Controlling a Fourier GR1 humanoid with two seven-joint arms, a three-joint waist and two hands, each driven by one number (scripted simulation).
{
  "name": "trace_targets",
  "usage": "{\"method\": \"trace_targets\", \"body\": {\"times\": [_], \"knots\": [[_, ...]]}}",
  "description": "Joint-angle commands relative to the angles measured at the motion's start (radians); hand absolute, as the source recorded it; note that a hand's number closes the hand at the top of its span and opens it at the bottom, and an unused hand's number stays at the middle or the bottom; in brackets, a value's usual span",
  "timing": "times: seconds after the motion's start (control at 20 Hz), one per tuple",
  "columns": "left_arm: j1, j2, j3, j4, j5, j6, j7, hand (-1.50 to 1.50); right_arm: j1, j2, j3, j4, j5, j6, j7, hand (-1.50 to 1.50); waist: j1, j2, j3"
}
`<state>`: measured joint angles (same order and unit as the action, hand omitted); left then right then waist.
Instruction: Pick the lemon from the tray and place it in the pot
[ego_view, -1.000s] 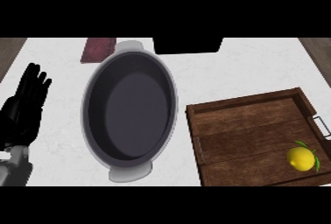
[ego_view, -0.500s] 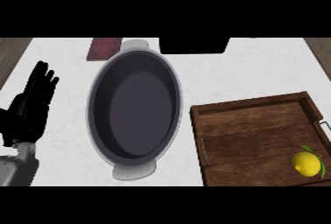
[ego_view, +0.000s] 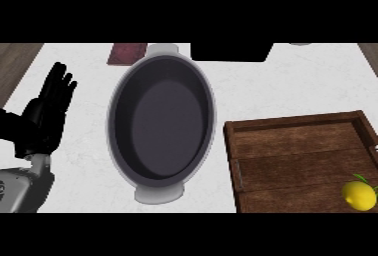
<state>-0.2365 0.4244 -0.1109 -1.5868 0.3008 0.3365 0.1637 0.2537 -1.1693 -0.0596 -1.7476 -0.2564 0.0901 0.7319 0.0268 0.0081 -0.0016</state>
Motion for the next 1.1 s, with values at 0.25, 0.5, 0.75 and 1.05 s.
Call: {"method": "trace_targets", "body": {"times": [0.25, 0.5, 0.75, 1.05], "knots": [[0.025, -0.025, 0.03, 0.039, -0.012, -0.04, -0.038, 0.0, -0.322, 0.122, 0.231, 0.0, -0.023, 0.099, 0.376, -1.5, 0.003, -0.002, 0.001], [0.007, -0.027, 0.055, 0.0, -0.029, -0.055, 0.016, 0.0, -0.394, 0.25, 0.258, 0.161, 0.095, 0.127, 0.313, -1.5, -0.011, -0.005, 0.002], [-0.001, -0.01, 0.098, -0.017, -0.032, -0.064, 0.045, 0.0, -0.325, 0.243, 0.252, 0.126, 0.113, 0.141, 0.358, -1.5, -0.023, -0.008, 0.001], [0.004, -0.055, 0.09, 0.006, -0.058, -0.064, 0.037, 0.0, -0.323, 0.261, 0.288, 0.133, 0.179, 0.148, 0.387, -1.5, -0.028, -0.007, 0.001]]}}
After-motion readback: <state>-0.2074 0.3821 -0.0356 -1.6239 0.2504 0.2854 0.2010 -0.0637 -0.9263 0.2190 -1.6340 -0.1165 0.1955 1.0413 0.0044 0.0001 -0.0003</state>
